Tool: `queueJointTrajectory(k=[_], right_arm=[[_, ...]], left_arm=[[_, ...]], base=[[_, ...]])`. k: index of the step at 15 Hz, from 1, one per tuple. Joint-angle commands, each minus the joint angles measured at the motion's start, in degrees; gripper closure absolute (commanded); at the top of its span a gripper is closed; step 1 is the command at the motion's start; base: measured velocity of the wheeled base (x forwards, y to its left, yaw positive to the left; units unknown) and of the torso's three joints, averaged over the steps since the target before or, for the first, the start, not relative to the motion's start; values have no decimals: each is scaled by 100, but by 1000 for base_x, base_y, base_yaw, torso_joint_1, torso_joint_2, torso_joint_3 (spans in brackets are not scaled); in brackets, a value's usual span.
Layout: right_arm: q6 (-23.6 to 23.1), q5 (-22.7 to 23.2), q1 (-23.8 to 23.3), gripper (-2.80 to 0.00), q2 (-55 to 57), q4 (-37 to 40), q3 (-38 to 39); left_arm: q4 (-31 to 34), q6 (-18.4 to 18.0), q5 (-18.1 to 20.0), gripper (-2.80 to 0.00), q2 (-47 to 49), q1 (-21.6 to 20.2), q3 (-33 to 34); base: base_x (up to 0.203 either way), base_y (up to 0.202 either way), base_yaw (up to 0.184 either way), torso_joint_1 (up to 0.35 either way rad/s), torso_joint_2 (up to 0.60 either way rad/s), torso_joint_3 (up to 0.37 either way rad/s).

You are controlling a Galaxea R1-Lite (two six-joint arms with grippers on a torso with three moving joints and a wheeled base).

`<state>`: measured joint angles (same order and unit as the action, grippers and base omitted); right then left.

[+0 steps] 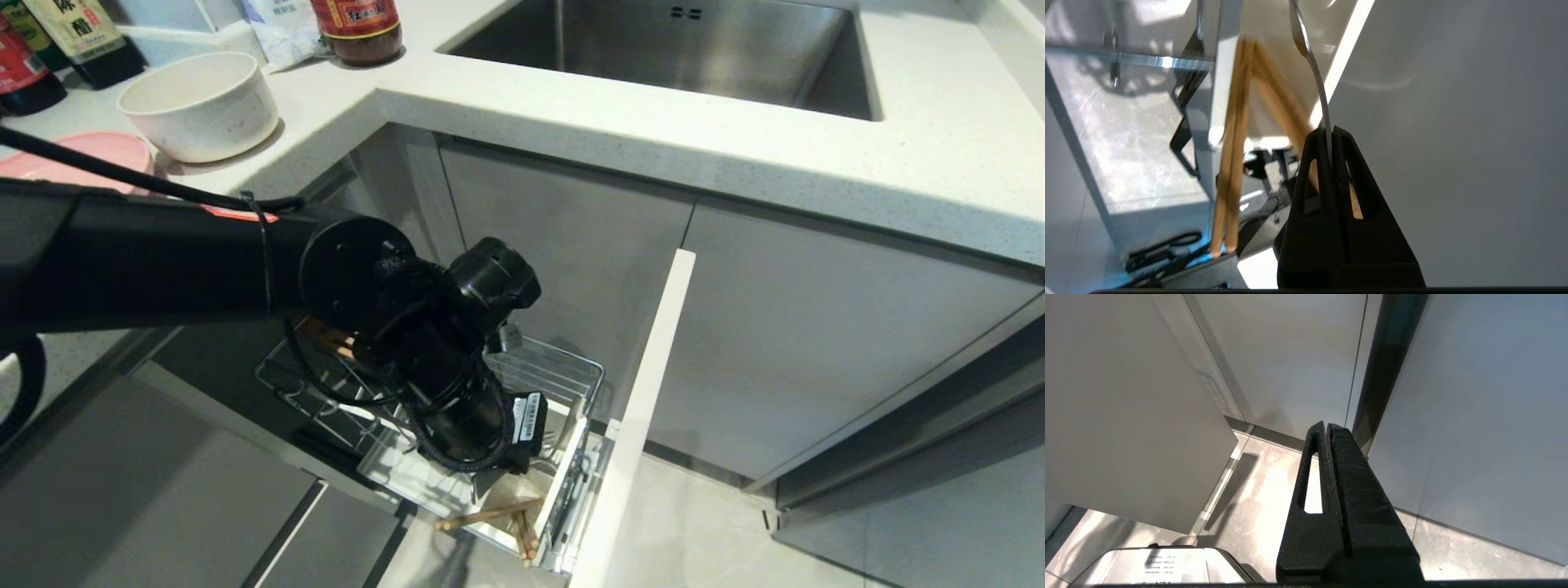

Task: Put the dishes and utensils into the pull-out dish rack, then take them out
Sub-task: Pick up the fork and place it in the cupboard

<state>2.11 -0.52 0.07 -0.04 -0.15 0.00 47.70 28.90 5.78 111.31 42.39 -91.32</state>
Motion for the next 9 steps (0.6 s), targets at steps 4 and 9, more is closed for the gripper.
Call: queueJointTrajectory(k=[4,9], right_arm=[[0,0,1,0,4,-2,0],[2,0,1,0,4,-2,0]], left_arm=[[318,6,-61,0,396,6,-497],[509,-25,-67,0,692,-12,-787]], base=[[0,0,0,0,0,0],[0,0,0,0,0,0]])
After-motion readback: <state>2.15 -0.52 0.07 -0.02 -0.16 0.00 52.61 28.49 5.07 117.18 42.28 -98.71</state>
